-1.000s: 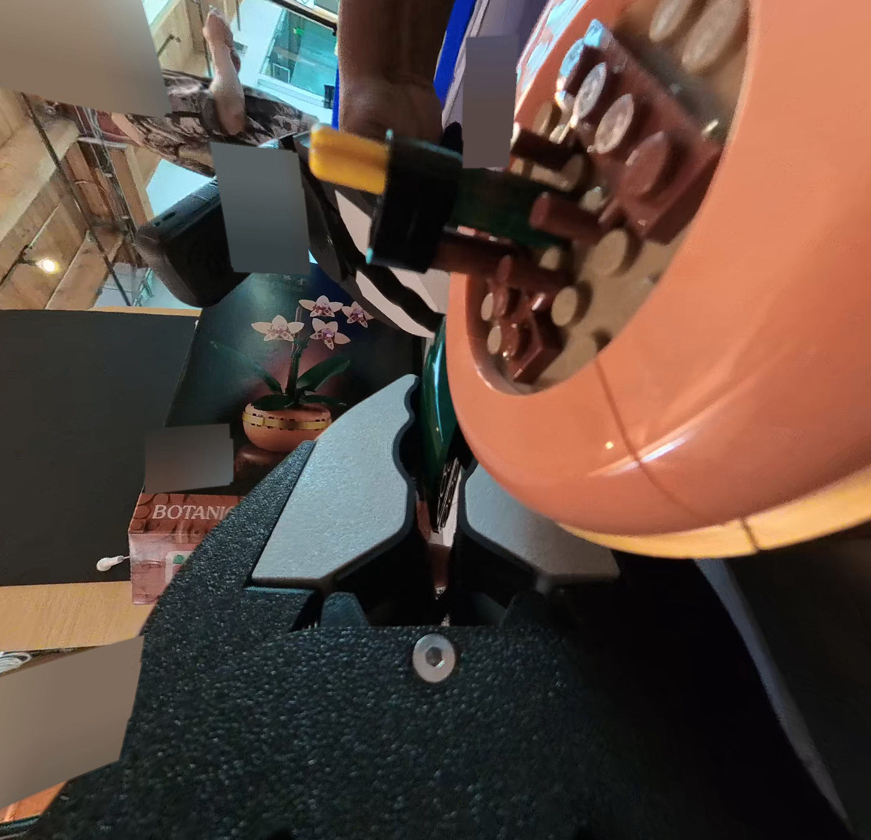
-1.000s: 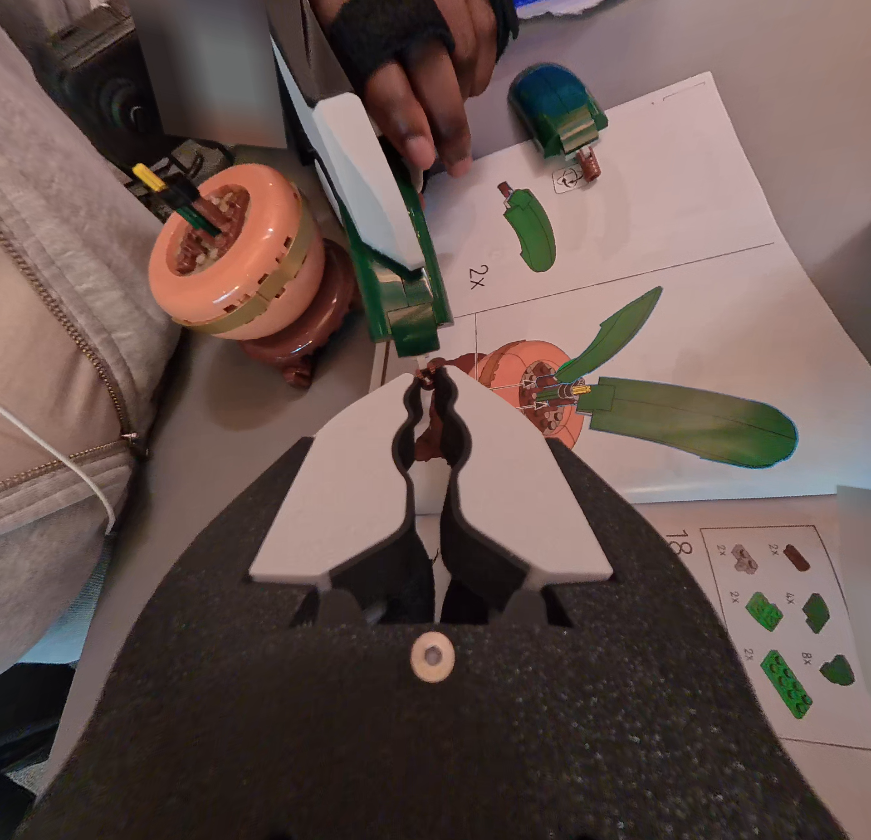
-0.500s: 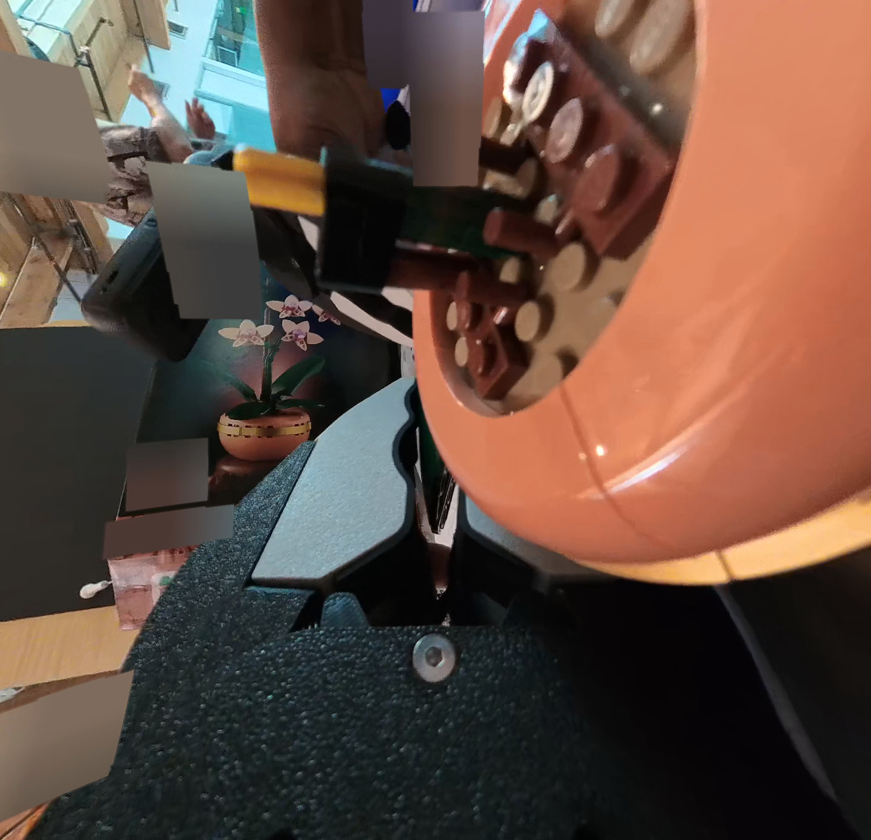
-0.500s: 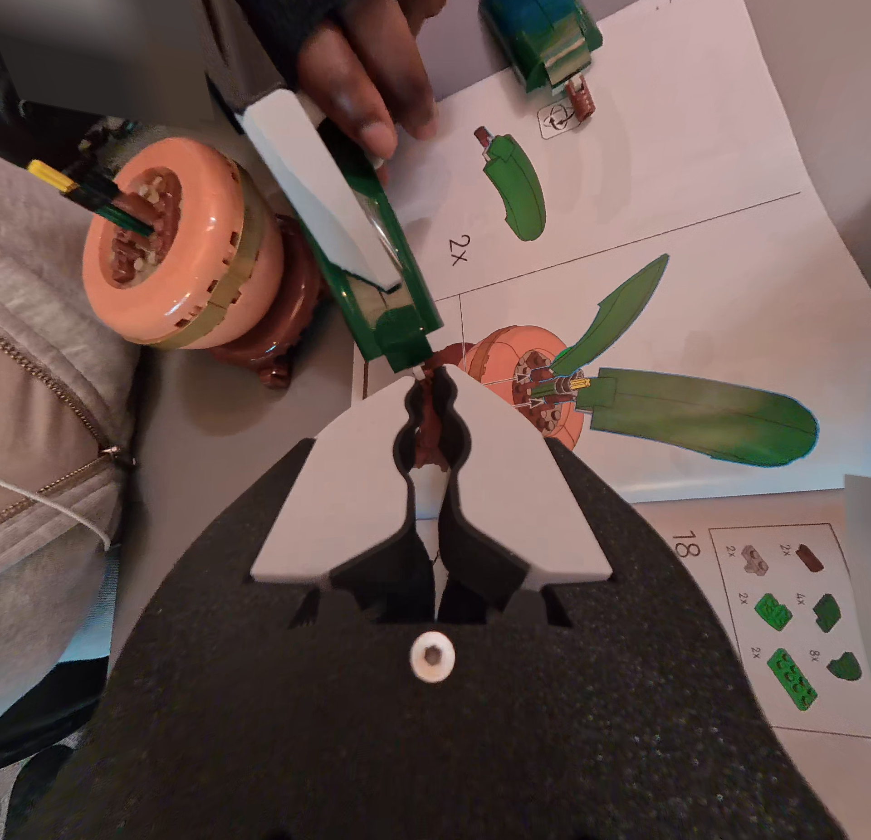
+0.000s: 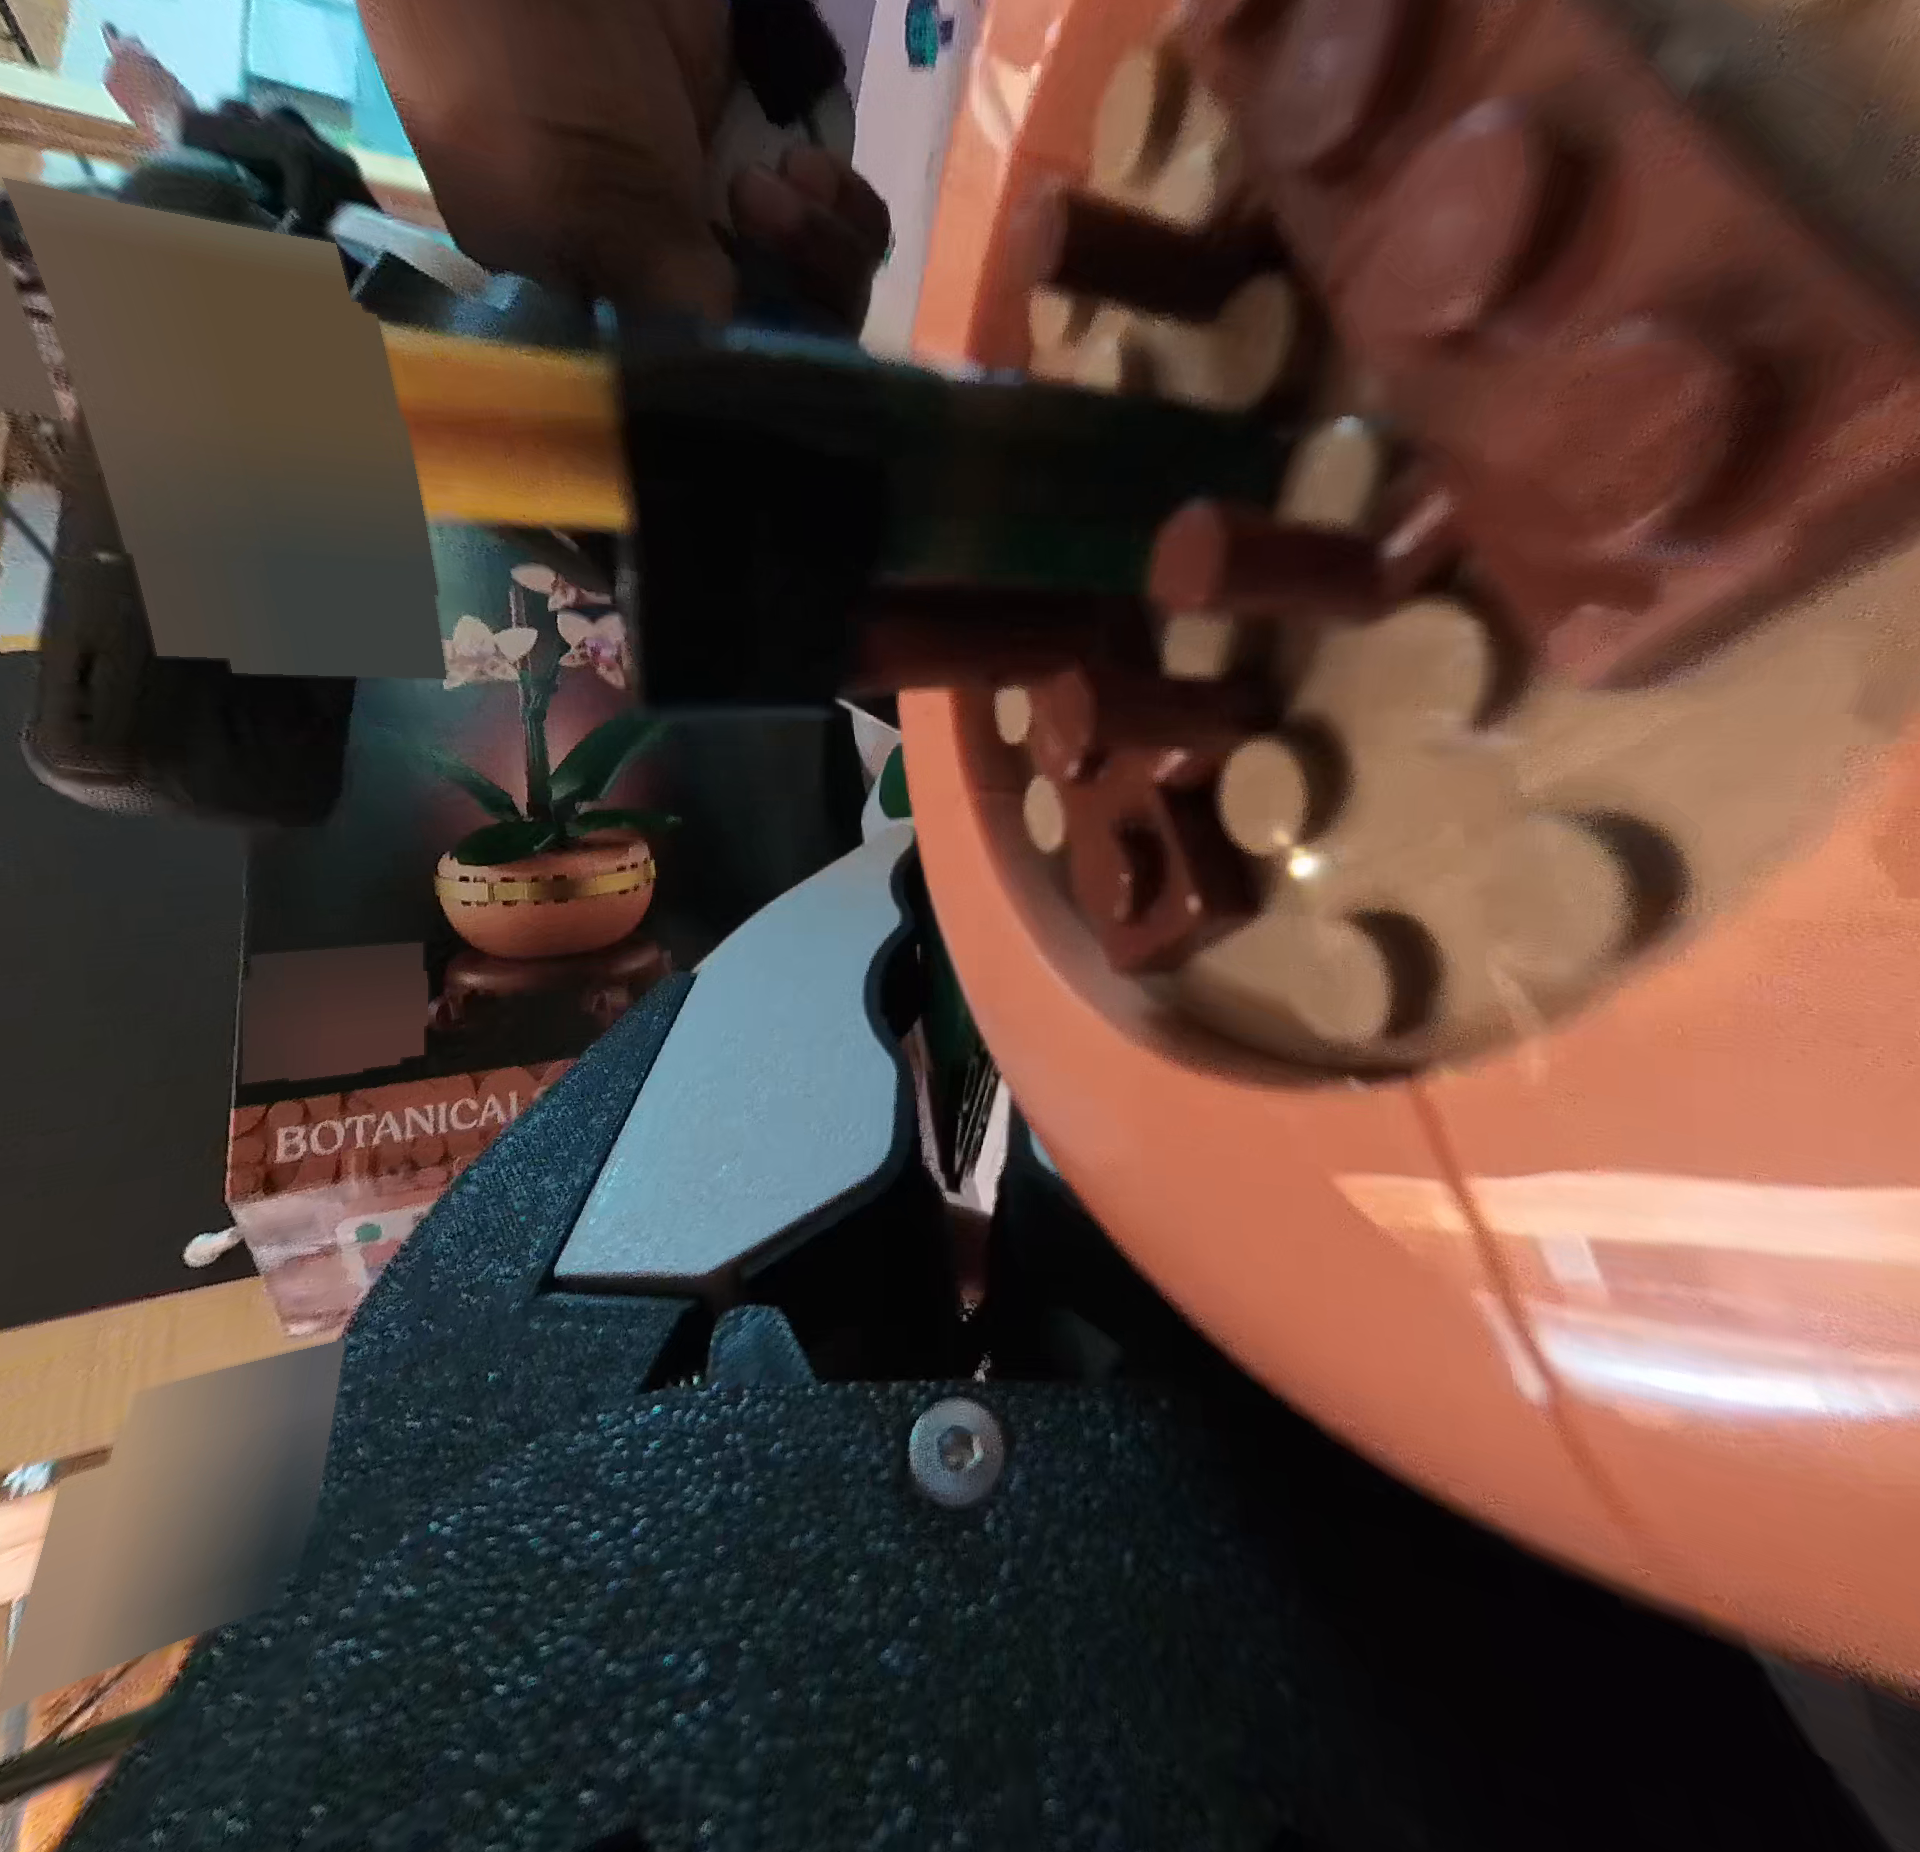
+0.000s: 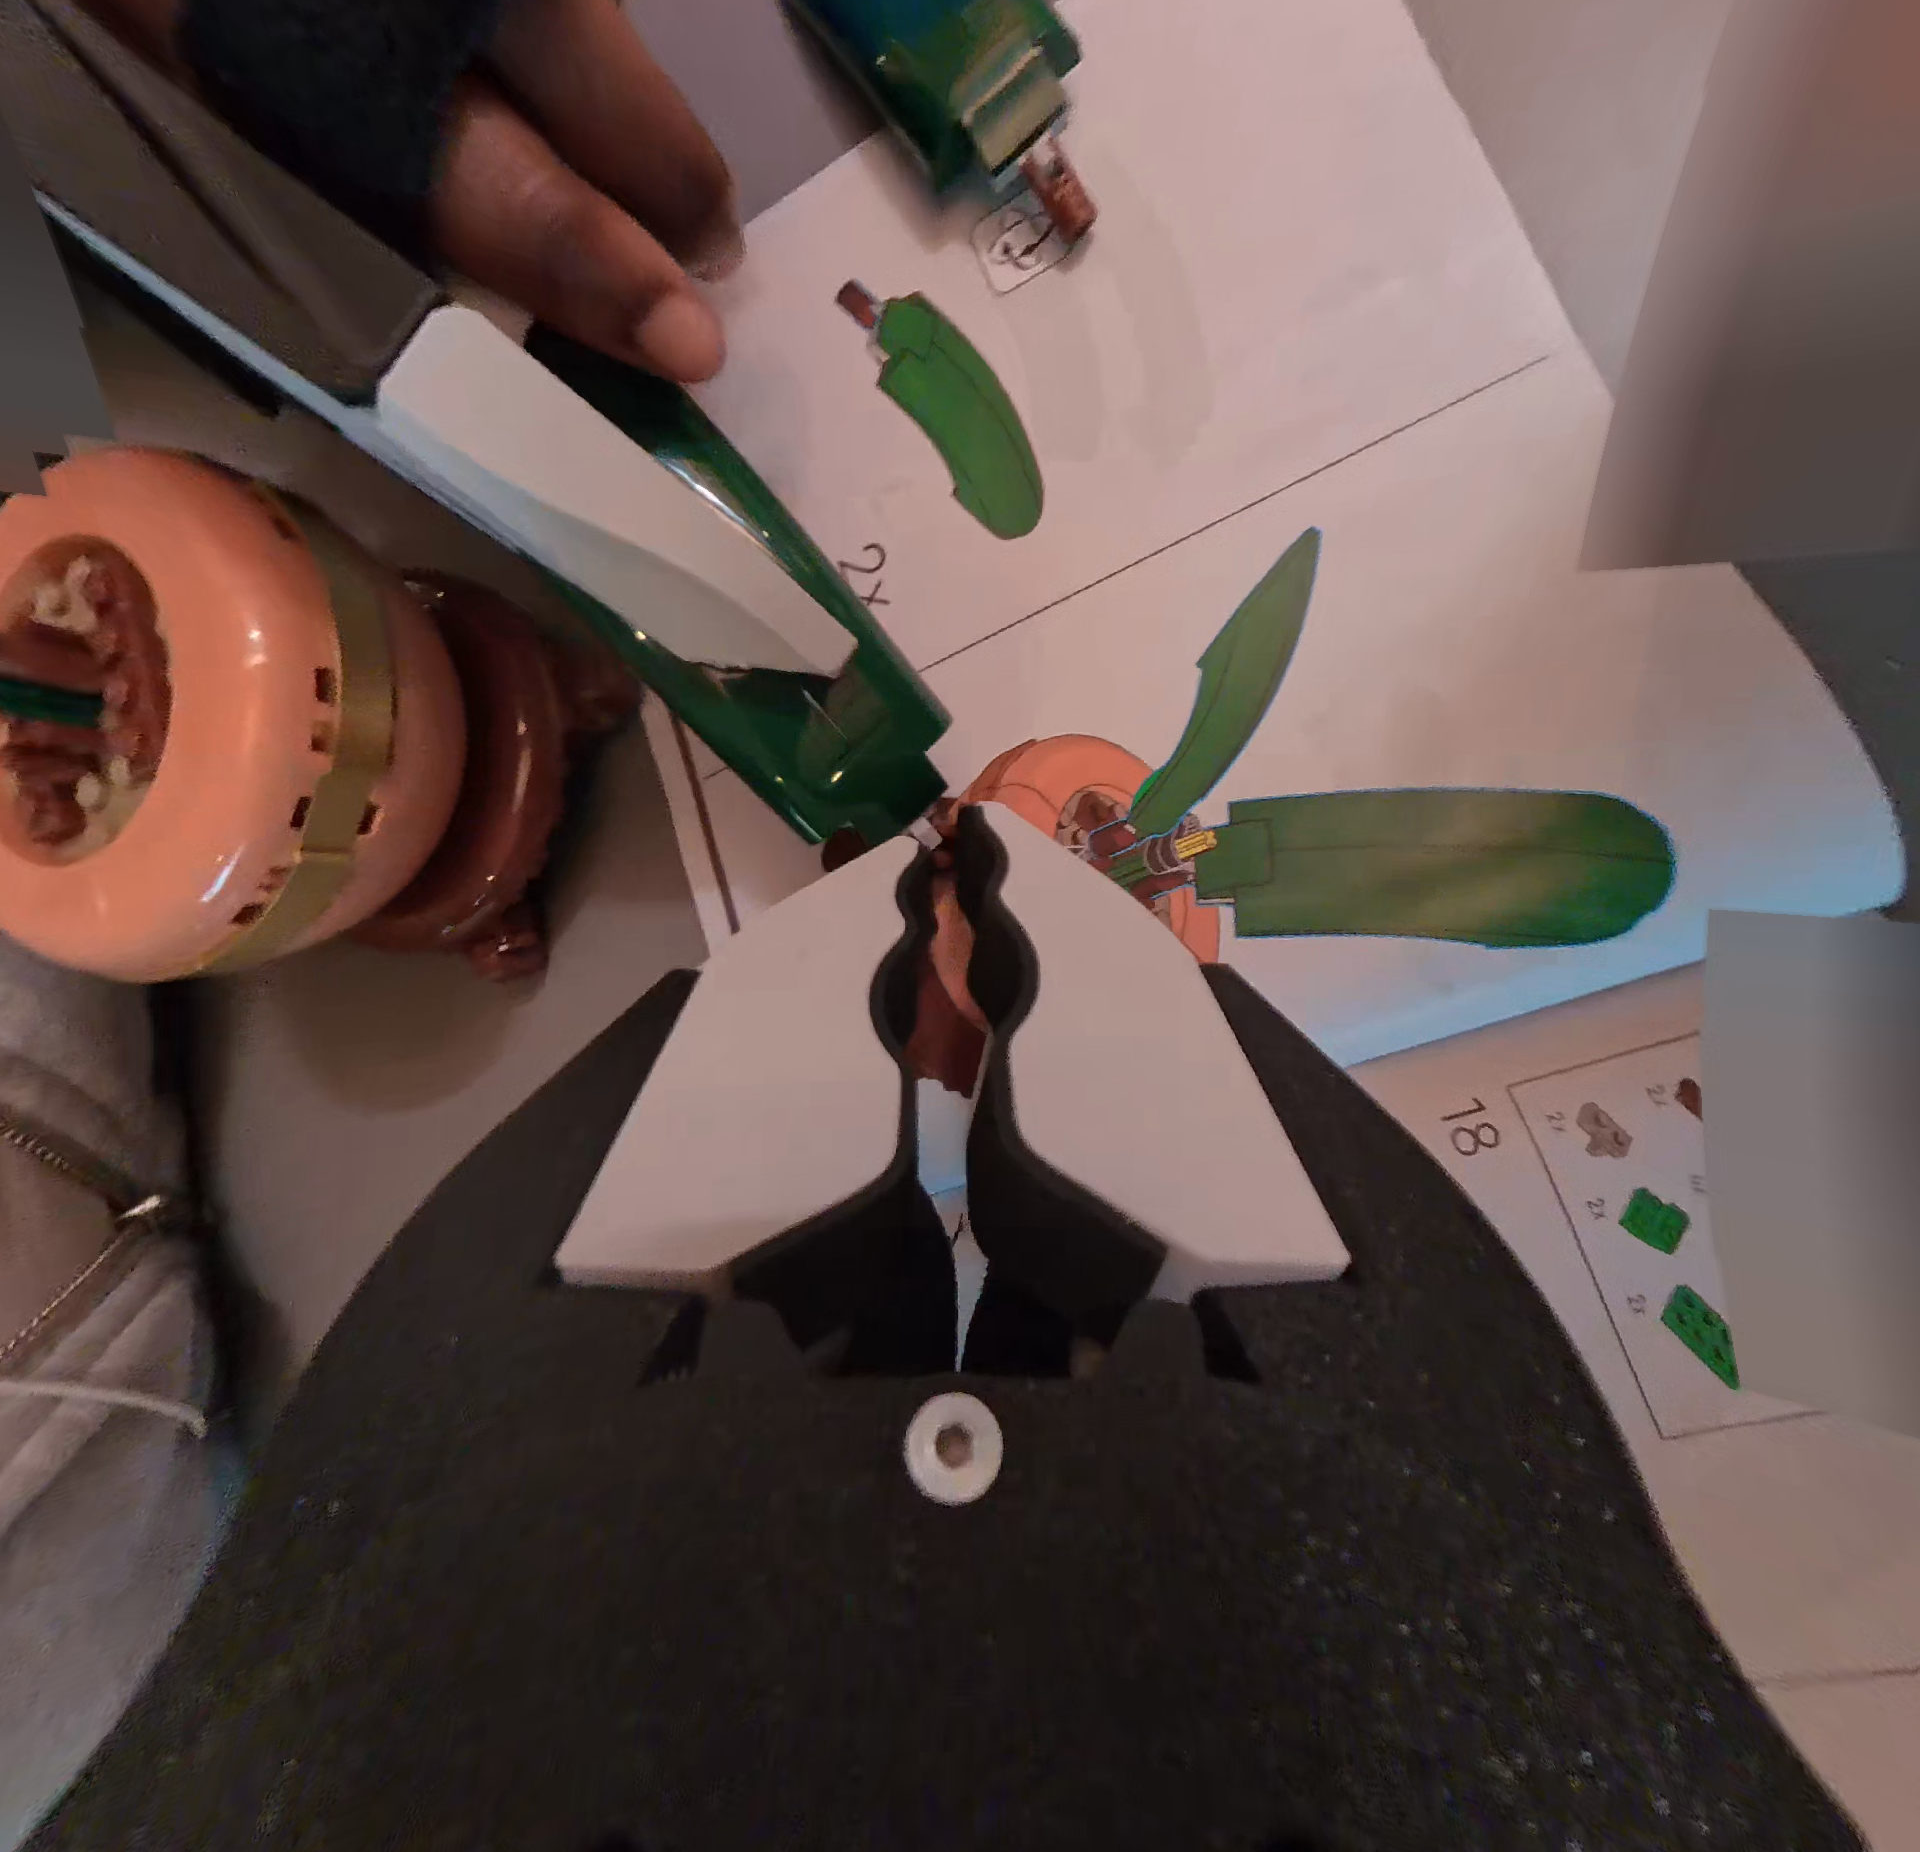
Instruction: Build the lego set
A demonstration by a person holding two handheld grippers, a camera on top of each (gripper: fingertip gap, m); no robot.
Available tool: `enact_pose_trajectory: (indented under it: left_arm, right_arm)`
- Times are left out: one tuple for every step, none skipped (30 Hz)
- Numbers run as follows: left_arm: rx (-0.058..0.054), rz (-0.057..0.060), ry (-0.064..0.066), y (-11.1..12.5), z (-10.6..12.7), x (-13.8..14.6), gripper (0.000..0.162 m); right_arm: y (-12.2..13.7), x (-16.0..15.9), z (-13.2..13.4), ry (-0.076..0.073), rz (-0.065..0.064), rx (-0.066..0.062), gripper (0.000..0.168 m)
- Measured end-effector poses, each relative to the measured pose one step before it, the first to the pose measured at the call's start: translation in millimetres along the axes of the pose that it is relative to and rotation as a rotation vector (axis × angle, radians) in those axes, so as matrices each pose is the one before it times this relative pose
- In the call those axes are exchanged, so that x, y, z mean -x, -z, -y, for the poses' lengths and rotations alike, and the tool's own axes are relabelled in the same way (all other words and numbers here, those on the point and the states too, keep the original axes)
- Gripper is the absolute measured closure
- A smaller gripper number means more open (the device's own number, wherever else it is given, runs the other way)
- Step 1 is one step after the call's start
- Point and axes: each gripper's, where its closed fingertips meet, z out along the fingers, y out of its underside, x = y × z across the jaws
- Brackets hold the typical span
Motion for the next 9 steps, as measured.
enact_pose_trajectory:
  left_arm:
    - [0.0239, 0.0042, -0.0063, -0.14, -2.57, 1.15, 0.152]
    - [0.0182, 0.003, -0.0082, -0.18, -1.72, 0.75, 0.152]
    - [0.0178, 0.0008, -0.009, -0.35, -1.89, 0.3, 0.152]
    - [0.0164, -0.0014, -0.0017, -0.44, -1.77, -0.3, 0.152]
    - [0.0196, -0.0018, 0.0043, -0.99, -2.21, -0.33, 0.152]
    - [0.0143, -0.0066, 0.006, -0.56, -1.31, -0.45, 0.152]
    - [0.0142, -0.0033, -0.0004, -0.15, -1.0, 0.24, 0.152]
    - [0.0115, 0.001, -0.001, 0.06, -1.39, 0.75, 0.153]
    - [0.0058, 0.0015, 0.0017, 0.11, -0.89, 0.33, 0.162]
  right_arm:
    - [0.51, -1.83, 1.09, 0.0074, -0.0268, 0.0002, 0.166]
    - [-0.2, -1.69, 0.72, 0.0062, -0.0266, 0.0001, 0.166]
    - [-0.52, -1.47, 0.61, -0.0012, -0.0209, -0.0056, 0.166]
    - [-0.7, -1.65, 0.18, -0.0099, -0.0146, -0.0087, 0.166]
    - [-0.83, -1.53, 0.13, -0.0183, -0.0101, -0.0102, 0.166]
    - [-0.66, -0.93, 0.3, -0.0079, -0.0091, -0.0103, 0.166]
    - [-0.21, -0.98, 1.38, -0.0125, -0.0112, -0.0178, 0.165]
    - [-0.23, -0.27, 1.18, -0.0137, -0.0034, -0.0158, 0.165]
    - [-0.27, 0.49, 0.71, -0.0073, 0.0066, -0.0134, 0.165]
